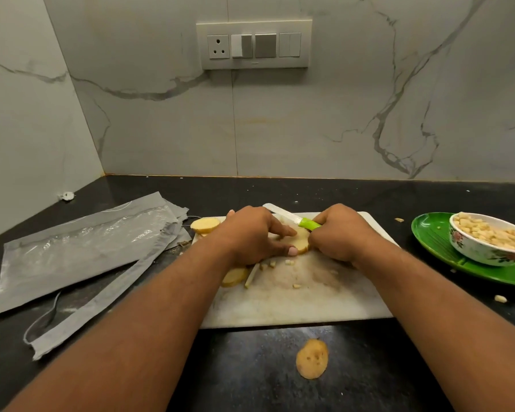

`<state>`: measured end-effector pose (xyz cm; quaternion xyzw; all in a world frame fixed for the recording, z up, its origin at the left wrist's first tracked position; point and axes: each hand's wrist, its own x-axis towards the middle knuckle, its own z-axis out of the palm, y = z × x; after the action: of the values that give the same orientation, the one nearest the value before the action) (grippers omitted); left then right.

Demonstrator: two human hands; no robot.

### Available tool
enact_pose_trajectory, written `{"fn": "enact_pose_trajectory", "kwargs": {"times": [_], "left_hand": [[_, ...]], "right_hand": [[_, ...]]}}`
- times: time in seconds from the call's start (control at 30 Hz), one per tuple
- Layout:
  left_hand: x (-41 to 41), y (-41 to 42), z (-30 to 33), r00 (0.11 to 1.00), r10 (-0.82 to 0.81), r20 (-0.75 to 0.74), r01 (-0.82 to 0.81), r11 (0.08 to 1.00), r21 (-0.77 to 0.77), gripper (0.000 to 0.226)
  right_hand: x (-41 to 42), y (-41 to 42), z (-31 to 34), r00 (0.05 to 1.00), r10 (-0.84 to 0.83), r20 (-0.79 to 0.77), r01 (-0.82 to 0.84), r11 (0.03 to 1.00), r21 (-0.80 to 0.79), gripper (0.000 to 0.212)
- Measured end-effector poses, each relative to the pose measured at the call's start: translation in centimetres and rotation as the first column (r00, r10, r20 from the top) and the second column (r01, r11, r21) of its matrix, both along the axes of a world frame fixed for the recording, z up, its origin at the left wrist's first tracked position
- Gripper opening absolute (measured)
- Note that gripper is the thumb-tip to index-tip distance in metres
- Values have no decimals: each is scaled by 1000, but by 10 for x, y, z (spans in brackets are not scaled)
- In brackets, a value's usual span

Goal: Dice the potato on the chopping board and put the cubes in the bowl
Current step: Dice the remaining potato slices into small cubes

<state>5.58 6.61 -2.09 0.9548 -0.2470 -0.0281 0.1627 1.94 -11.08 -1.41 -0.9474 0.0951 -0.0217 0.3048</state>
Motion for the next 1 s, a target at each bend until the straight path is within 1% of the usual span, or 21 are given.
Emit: {"fn": "enact_pose_trajectory", "kwargs": {"times": [0.03,0.13,0.17,0.23,0.27,0.3,0.4,0.47,0.6,0.73,0.9,1.0], "left_hand": [[-1,-1,0,1000,8,5,-8,1000,-8,49],[-5,-3,-1,999,26,39,-28,998,53,55],[-6,-4,-1,999,14,38,-17,998,69,58],[-6,-5,-1,1000,-21,9,20,996,90,56],[-6,-5,0,999,-32,-5,32,995,94,53],[-6,-6,1,999,-37,-17,38,994,99,50],[-5,-9,2,999,-45,-2,45,991,123,45],[-3,-11,-2,997,-68,40,61,986,156,45],[-2,-15,-5,992,-102,70,87,977,194,46],[-3,-20,-5,994,-76,74,61,980,189,43],[-4,-23,-8,992,-28,120,7,985,174,40],[-5,-22,-7,992,-12,126,-9,987,160,40]], "right_hand": [[-2,-1,2,1000,1,-5,-1,1000,3,18],[-12,-4,8,1000,-1,9,1,1000,-9,19],[-17,-4,12,1000,-2,24,2,1000,-21,26],[-33,-3,21,999,-17,46,21,997,-79,48],[-44,-1,26,999,-25,48,31,991,-129,56],[-55,1,31,998,-33,52,43,981,-191,59],[-84,17,35,996,-19,82,49,924,-379,53],[-92,27,32,999,0,53,23,907,-420,53],[-85,34,23,1000,-1,6,4,897,-442,52],[-80,38,16,1000,1,6,2,890,-457,47],[-77,47,12,1000,-9,15,14,900,-436,32],[-81,50,8,1000,-16,20,23,904,-426,32]]}}
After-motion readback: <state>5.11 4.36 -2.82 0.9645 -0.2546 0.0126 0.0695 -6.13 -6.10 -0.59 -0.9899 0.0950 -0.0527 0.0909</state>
